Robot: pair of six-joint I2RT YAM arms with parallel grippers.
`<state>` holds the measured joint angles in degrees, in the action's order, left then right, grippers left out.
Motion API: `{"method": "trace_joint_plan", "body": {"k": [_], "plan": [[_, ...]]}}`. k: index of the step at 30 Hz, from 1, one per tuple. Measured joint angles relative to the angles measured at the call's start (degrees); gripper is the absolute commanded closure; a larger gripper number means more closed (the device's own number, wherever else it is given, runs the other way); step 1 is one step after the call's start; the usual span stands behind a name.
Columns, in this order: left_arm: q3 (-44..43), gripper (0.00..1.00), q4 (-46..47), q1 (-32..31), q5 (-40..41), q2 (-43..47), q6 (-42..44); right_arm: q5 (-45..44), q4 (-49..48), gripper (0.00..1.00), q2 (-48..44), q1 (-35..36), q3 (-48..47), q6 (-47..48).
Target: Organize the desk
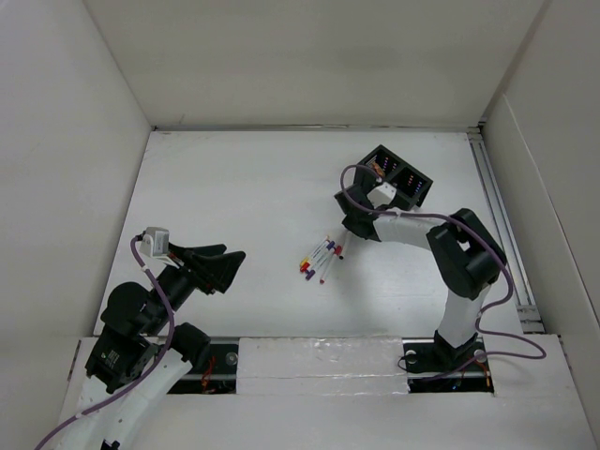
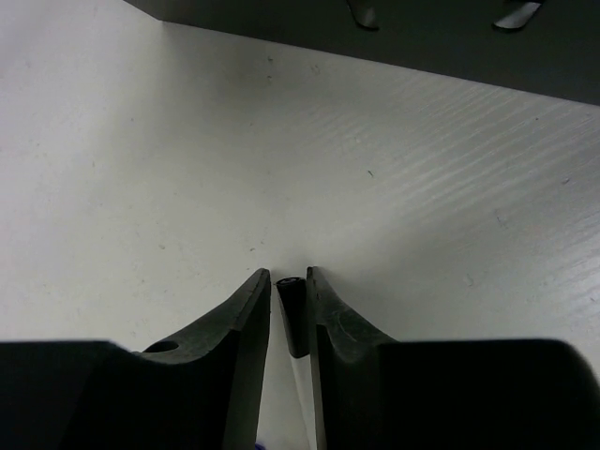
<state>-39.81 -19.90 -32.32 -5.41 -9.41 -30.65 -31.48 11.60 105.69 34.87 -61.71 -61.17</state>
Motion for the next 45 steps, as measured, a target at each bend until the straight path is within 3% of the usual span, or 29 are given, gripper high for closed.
{"method": "trace_joint_plan", "body": {"k": [7, 12, 16, 18, 29, 35, 45], "plan": [[0.00, 0.34, 0.00, 0.00, -0.02, 0.00, 0.00, -0.44, -1.27, 0.61, -3.41, 2.91, 4.61, -1.53], [0.00, 0.34, 0.00, 0.00, -0.02, 0.00, 0.00, -1.07, -0.22, 0.62, -3.08, 3.78, 3.87, -1.53], [0.00, 0.34, 0.00, 0.00, 0.00, 0.00, 0.00, -2.75, 2.12, 0.67, -1.77, 4.37, 1.99, -1.60], [0.00, 0.34, 0.00, 0.00, 0.00, 0.00, 0.00, -3.63, 3.15, 0.76, -1.25, 4.87, 1.27, -1.62], [0.00, 0.34, 0.00, 0.00, 0.00, 0.00, 0.00, -3.45, 3.54, 1.00, -0.85, 5.29, 1.11, -0.79], [0.00, 0.34, 0.00, 0.00, 0.00, 0.00, 0.00, -3.30, 2.97, 1.00, -4.61, 6.51, 4.98, -0.68], [0.00, 0.34, 0.00, 0.00, 0.00, 0.00, 0.00, -11.87, 9.03, 1.00, -21.53, 11.72, 7.89, -2.23]]}}
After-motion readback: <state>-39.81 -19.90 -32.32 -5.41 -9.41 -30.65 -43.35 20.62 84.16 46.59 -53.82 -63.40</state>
